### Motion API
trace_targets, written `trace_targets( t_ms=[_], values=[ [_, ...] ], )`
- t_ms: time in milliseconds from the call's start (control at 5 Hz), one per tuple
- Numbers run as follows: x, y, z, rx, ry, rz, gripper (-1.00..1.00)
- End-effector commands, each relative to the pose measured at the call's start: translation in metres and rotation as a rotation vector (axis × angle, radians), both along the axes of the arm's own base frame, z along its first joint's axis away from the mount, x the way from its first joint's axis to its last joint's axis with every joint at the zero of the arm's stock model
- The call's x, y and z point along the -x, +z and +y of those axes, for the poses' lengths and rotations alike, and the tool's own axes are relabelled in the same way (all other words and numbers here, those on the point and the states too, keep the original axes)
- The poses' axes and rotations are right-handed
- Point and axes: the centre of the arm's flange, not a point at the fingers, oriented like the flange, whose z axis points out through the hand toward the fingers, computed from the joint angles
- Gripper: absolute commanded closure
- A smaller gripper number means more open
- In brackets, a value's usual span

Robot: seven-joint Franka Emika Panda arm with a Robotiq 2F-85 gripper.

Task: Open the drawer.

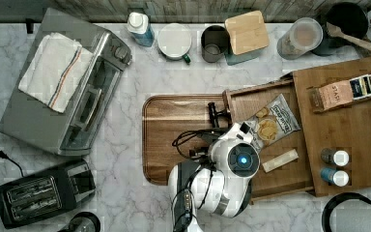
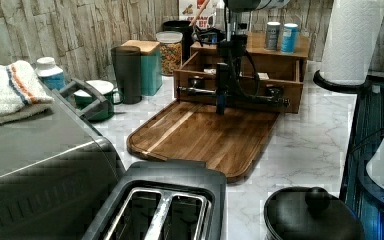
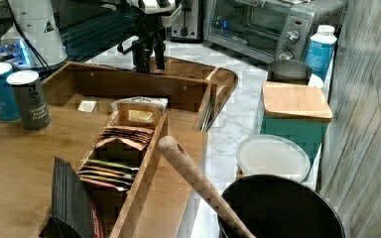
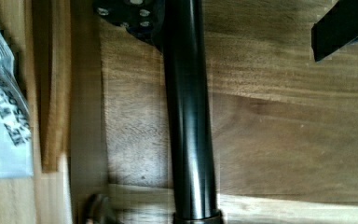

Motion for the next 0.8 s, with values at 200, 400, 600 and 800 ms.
trace_targets(
  t_ms=[200, 400, 600, 800],
  values=[
    [0.0018, 0.0435, 0.1301, -0.012, 0.118, -0.020, -1.00],
    [0.0019, 0.0435, 0.1300, -0.012, 0.117, -0.020, -1.00],
    [0.0020, 0.0434, 0.1300, -0.012, 0.117, -0.020, -1.00],
    [0.0018, 0.0435, 0.1300, -0.012, 0.118, -0.020, -1.00]
  ],
)
